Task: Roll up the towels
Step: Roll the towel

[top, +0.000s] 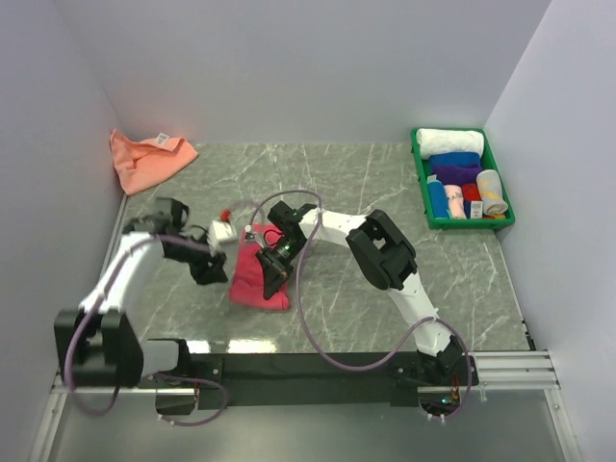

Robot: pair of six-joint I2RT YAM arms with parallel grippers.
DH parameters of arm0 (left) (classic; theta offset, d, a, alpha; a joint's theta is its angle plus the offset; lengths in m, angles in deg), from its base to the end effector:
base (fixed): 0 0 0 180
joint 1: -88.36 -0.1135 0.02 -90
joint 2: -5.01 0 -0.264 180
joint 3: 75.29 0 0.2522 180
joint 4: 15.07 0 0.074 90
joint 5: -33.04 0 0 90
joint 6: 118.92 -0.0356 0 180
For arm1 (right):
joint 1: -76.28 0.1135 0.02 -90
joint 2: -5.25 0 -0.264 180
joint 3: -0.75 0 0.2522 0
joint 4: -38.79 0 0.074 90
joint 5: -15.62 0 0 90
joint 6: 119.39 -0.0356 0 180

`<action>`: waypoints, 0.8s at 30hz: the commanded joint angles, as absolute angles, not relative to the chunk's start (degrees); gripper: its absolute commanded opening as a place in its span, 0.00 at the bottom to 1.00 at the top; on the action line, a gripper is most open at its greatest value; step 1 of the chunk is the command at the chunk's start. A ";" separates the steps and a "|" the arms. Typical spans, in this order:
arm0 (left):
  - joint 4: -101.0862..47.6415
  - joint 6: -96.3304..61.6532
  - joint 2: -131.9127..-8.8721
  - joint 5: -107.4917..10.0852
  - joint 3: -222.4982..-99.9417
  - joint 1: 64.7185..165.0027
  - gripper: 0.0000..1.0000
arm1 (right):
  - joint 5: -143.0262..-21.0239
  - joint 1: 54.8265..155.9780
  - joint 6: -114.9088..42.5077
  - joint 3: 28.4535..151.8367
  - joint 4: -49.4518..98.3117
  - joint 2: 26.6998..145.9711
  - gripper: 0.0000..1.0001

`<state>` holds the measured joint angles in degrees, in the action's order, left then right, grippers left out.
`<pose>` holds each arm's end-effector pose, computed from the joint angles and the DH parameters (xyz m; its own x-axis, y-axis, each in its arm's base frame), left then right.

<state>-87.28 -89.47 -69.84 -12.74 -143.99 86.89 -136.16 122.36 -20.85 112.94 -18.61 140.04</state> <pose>0.2224 -0.0191 0.2438 -0.3749 0.6146 -0.6940 0.9127 0.3759 -0.1602 0.2927 0.3492 0.1145 -0.6092 -0.7338 -0.3006 -0.5432 0.1100 0.8323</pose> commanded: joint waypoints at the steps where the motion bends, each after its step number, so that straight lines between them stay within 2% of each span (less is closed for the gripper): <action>1: -75.77 -93.25 -59.19 -19.60 -135.12 94.58 0.61 | -126.42 122.24 -19.45 111.10 -24.63 147.55 0.00; 7: -64.45 -90.71 -52.47 -26.71 -125.97 111.36 0.64 | -125.10 120.93 -19.19 117.07 -27.35 152.37 0.00; 15: -57.75 -87.11 -55.45 -29.89 -121.49 118.94 0.64 | -124.57 120.66 -19.37 120.33 -28.59 154.93 0.00; 17: -55.91 -87.10 -56.86 -31.73 -120.52 120.61 0.60 | -124.31 120.57 -19.37 120.42 -28.68 155.11 0.00; 20: -58.26 -88.24 -59.93 -32.79 -120.34 121.58 0.41 | -124.31 119.79 -19.54 120.16 -28.85 154.41 0.02; 21: -60.97 -88.59 -62.03 -33.49 -120.86 121.67 0.28 | -124.31 119.35 -19.46 120.07 -28.94 153.27 0.07; 24: -66.42 -88.16 -66.25 -32.98 -122.62 121.32 0.12 | -125.01 116.62 -19.37 118.67 -28.50 150.20 0.30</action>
